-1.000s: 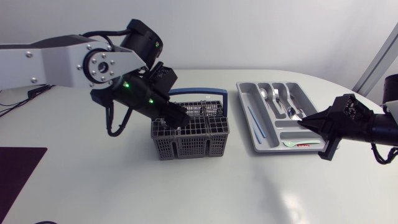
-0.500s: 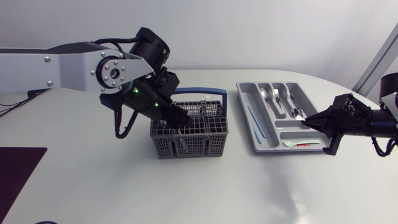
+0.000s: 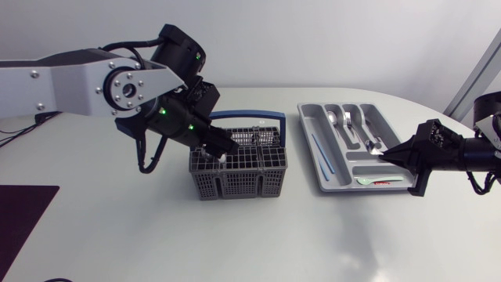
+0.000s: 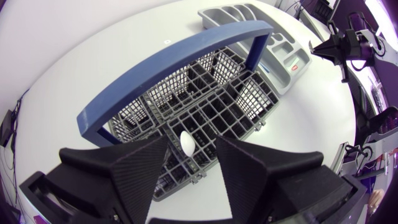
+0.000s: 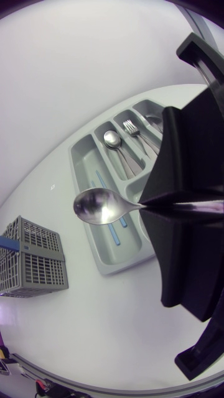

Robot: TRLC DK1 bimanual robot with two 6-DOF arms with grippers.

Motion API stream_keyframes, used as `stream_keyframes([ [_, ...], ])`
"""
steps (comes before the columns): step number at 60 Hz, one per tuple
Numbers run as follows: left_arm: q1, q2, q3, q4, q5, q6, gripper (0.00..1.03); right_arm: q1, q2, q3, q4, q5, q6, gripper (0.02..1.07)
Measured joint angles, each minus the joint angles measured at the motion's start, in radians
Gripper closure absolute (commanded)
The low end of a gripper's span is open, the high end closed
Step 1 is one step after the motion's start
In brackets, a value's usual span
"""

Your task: Unload the cutlery basket into the drawer organizer.

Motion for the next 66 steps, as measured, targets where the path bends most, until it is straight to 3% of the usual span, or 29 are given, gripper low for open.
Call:
stream_keyframes([
  [9, 0.000, 0.022, 0.000, 0.006, 0.000, -0.010, 0.55, -0.024, 0.034, 0.041, -0.006, 0.001, -0.019, 1.01],
  [19, -0.006, 0.042, -0.007, 0.014, 0.000, -0.011, 0.58, -0.034, 0.042, 0.051, -0.024, 0.013, -0.064, 1.01],
  [35, -0.018, 0.058, -0.007, 0.019, -0.008, -0.029, 0.85, -0.033, 0.147, 0.053, -0.040, 0.093, -0.209, 1.01],
  [66, -0.018, 0.060, -0.011, 0.031, 0.000, -0.040, 0.94, 0.008, 0.328, 0.077, 0.169, 0.234, -0.340, 1.00],
])
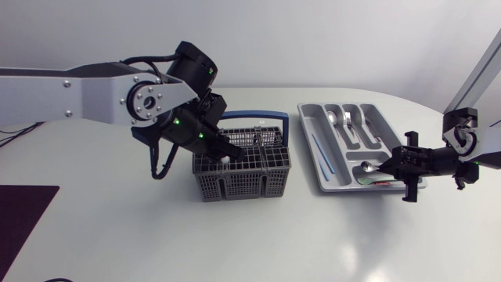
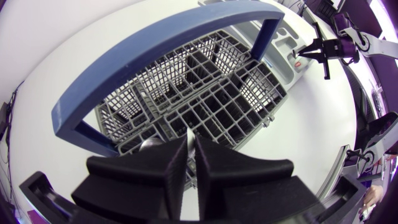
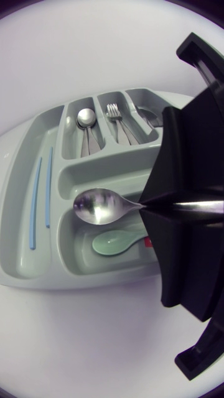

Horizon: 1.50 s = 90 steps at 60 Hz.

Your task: Unload the cutlery basket into the drawer organizer.

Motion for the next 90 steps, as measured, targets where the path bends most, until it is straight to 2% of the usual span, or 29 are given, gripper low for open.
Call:
stream_keyframes([
  [3, 0.000, -0.003, -0.003, 0.002, 0.001, 0.000, 0.94, 0.006, 0.008, 0.000, 0.003, 0.008, -0.004, 0.92],
  [9, 0.000, -0.016, -0.015, 0.006, 0.004, 0.000, 0.95, 0.012, 0.013, 0.000, 0.008, 0.015, -0.007, 0.54],
  [16, 0.000, -0.035, -0.030, 0.006, 0.005, 0.001, 0.94, 0.012, 0.010, -0.004, 0.011, 0.019, -0.007, 0.44],
  [33, 0.006, -0.130, -0.048, -0.006, 0.044, 0.005, 0.94, 0.008, -0.099, -0.051, 0.013, 0.012, -0.007, 0.41],
  [50, 0.060, -0.238, -0.048, -0.056, 0.124, 0.013, 0.94, -0.001, -0.231, -0.109, -0.011, -0.019, 0.005, 0.28],
  [54, 0.074, -0.261, -0.048, -0.077, 0.142, 0.022, 0.94, -0.001, -0.281, -0.119, -0.045, -0.029, 0.009, 0.21],
  [66, 0.085, -0.338, -0.048, -0.139, 0.171, 0.037, 0.94, 0.000, -0.485, -0.136, -0.201, -0.097, 0.036, 0.21],
  [72, 0.085, -0.383, -0.043, -0.183, 0.189, 0.053, 0.94, 0.015, -0.613, -0.138, -0.320, -0.147, 0.062, 0.21],
  [80, 0.084, -0.415, 0.001, -0.228, 0.242, 0.085, 0.94, 0.100, -0.752, -0.137, -0.437, -0.194, 0.138, 0.21],
  [90, 0.080, -0.424, 0.032, -0.245, 0.310, 0.124, 0.94, 0.232, -0.862, -0.135, -0.472, -0.216, 0.271, 0.21],
])
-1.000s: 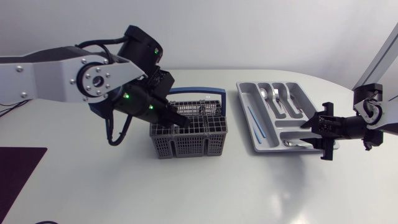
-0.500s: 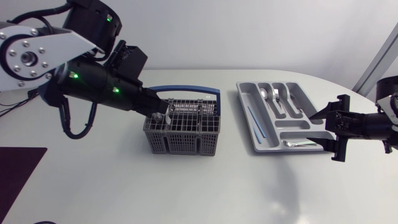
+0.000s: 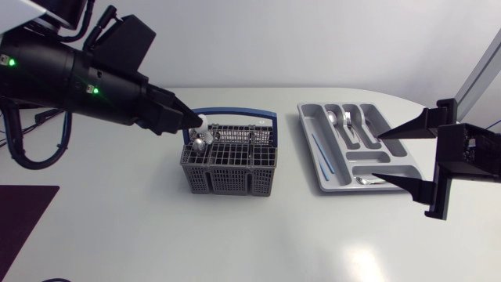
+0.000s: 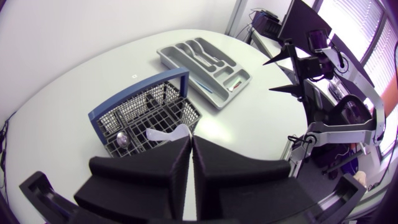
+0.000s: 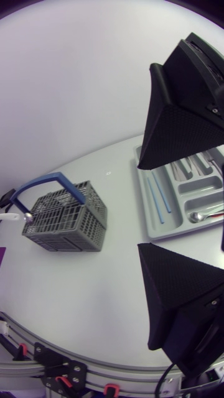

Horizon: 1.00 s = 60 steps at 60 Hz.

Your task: Unload the cutlery basket into the drawer organizer.

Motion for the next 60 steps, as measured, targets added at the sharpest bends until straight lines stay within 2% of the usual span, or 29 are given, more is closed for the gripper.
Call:
stream_keyframes([
  [14, -0.012, 0.009, 0.027, -0.053, 0.208, 0.108, 0.95, 0.243, -0.076, 0.019, 0.000, 0.000, 0.232, 0.21],
  [26, -0.012, 0.064, 0.047, -0.114, 0.370, 0.280, 0.97, 0.416, -0.080, 0.022, 0.039, 0.002, 0.380, 0.21],
  [44, -0.016, 0.179, 0.078, -0.288, 0.514, 0.605, 1.00, 0.613, -0.034, 0.044, 0.109, 0.004, 0.534, 0.26],
  [47, -0.017, 0.196, 0.094, -0.318, 0.541, 0.646, 1.00, 0.636, -0.022, 0.044, 0.123, 0.005, 0.547, 0.29],
  [53, -0.022, 0.233, 0.135, -0.388, 0.578, 0.723, 1.00, 0.669, 0.011, 0.044, 0.153, 0.005, 0.563, 0.30],
  [60, -0.044, 0.254, 0.162, -0.426, 0.589, 0.778, 1.00, 0.694, 0.057, 0.044, 0.177, 0.005, 0.570, 0.38],
])
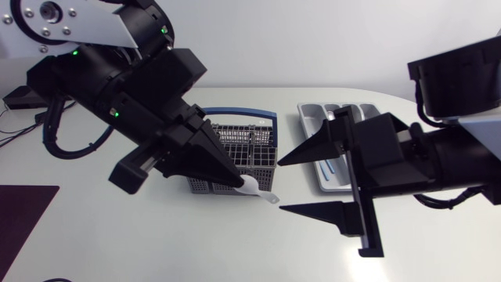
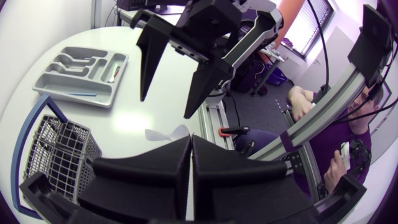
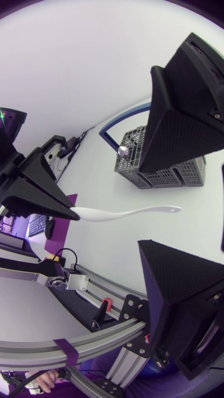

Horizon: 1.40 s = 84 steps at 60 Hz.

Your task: Unload the cutlery basket into the drawer organizer.

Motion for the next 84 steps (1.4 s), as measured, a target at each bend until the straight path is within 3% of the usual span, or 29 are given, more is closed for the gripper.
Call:
stream_keyframes([
  [12, -0.018, 0.003, 0.017, -0.011, 0.004, 0.021, 1.00, 0.038, 0.045, 0.000, 0.033, 0.002, 0.006, 0.52],
  [33, -0.018, 0.014, 0.026, -0.013, 0.004, 0.030, 1.00, 0.071, 0.060, 0.000, 0.051, 0.002, 0.007, 1.00],
  [44, -0.018, 0.014, 0.026, -0.017, 0.004, 0.032, 0.99, 0.076, 0.060, 0.000, 0.051, 0.002, 0.015, 1.01],
  [47, -0.016, 0.015, 0.028, -0.017, 0.004, 0.032, 0.85, 0.076, 0.060, 0.000, 0.051, 0.002, 0.018, 1.01],
  [54, 0.003, 0.018, 0.043, -0.018, 0.006, 0.027, 0.16, 0.080, 0.060, 0.000, 0.051, 0.003, 0.022, 1.01],
  [56, 0.012, 0.018, 0.052, -0.018, 0.008, 0.027, 0.07, 0.081, 0.060, -0.002, 0.051, 0.003, 0.022, 1.01],
  [63, 0.069, 0.018, 0.098, -0.018, 0.024, 0.010, 0.05, 0.073, 0.053, -0.004, 0.029, 0.008, 0.021, 1.01],
  [74, 0.219, 0.002, 0.142, 0.027, 0.020, -0.062, 0.05, -0.014, -0.005, -0.022, -0.053, 0.009, -0.025, 1.01],
  [77, 0.251, -0.009, 0.138, 0.060, -0.025, -0.089, 0.05, -0.059, -0.020, -0.024, -0.075, 0.002, -0.047, 1.01],
  [84, 0.275, -0.074, 0.033, 0.283, -0.227, -0.190, 0.05, -0.202, -0.057, -0.034, -0.130, -0.029, -0.117, 1.01],
])
